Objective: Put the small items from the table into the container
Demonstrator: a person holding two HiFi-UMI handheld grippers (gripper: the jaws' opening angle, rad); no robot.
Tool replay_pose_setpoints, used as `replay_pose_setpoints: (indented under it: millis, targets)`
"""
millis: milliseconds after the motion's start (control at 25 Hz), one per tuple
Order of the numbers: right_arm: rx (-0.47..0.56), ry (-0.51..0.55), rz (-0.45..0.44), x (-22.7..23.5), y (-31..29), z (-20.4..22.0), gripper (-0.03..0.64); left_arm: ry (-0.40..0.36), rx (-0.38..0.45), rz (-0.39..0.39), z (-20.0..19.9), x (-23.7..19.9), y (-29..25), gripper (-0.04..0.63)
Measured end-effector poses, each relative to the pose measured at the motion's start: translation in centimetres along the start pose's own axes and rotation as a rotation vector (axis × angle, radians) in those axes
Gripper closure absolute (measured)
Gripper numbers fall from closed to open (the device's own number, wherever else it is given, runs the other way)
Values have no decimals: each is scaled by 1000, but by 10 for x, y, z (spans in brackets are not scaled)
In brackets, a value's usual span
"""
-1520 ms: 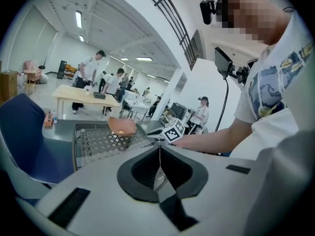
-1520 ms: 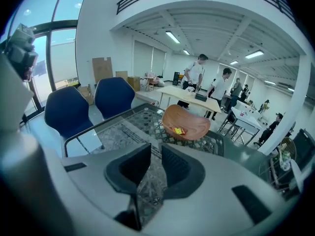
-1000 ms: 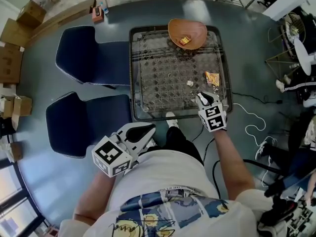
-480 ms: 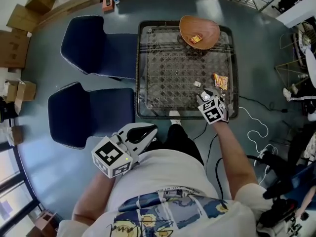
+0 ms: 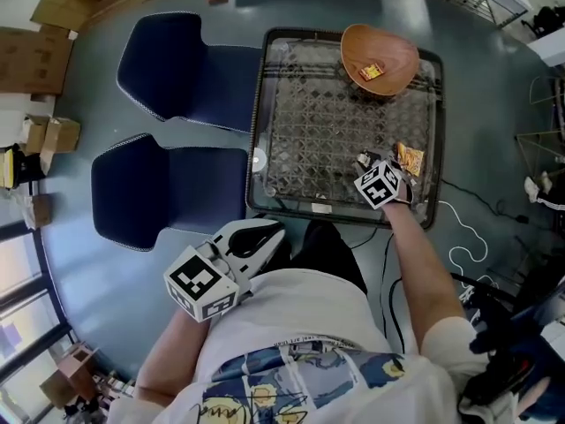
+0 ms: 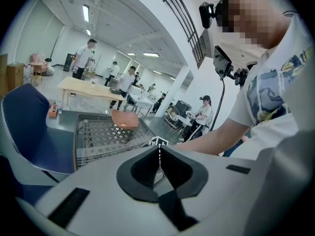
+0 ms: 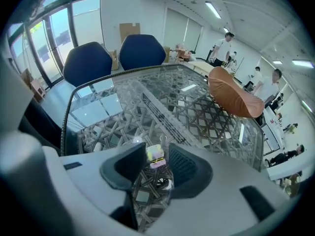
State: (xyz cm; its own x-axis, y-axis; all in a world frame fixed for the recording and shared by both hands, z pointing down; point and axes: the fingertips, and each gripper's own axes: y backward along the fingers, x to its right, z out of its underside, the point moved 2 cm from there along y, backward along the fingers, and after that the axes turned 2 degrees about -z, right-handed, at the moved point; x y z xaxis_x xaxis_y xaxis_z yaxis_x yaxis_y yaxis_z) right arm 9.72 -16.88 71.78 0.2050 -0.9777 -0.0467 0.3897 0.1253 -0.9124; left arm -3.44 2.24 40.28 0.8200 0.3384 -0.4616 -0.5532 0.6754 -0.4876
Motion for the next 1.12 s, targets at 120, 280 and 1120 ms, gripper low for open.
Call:
replay_pose_setpoints:
  millis: [120, 280, 1120]
  targets:
    - [-16, 26, -39, -1, -13, 3, 485, 8, -7, -19, -2, 0, -8, 586]
    - [-27, 45, -52, -2, -17, 6, 488, 18, -7, -36, -5, -1, -12, 586]
    - [183, -43, 125, 147, 56, -84, 505, 15, 40, -57, -25, -1, -38, 586]
